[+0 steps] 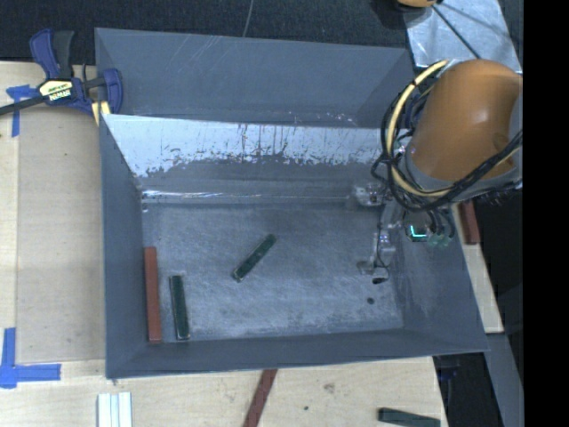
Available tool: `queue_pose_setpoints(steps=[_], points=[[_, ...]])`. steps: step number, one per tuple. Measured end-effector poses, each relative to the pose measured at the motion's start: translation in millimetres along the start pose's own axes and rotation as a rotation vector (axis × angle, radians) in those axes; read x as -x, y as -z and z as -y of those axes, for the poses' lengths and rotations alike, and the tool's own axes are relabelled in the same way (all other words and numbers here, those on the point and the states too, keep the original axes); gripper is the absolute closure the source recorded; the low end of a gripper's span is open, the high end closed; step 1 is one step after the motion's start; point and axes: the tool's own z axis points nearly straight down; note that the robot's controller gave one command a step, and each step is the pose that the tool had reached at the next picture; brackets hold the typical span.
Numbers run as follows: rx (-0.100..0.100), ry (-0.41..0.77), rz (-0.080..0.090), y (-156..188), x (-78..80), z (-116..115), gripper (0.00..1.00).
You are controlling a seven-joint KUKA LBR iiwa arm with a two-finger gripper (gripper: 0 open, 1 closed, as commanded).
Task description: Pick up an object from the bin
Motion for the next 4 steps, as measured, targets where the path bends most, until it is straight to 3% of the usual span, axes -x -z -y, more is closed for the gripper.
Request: queue_pose_setpoints(steps=[1,2,3,4], points=[[-0.001,0.001,0.008,3.7,1.6,-0.1,0.00],[-0.002,0.002,0.016,-39.8,5.2,-29.1,0.00],[0.000,0.035,0.003,-71.2,14.9,-68.9,0.00],[0.000,0.030,0.011,-96.7,64.1,-69.9,0.00]])
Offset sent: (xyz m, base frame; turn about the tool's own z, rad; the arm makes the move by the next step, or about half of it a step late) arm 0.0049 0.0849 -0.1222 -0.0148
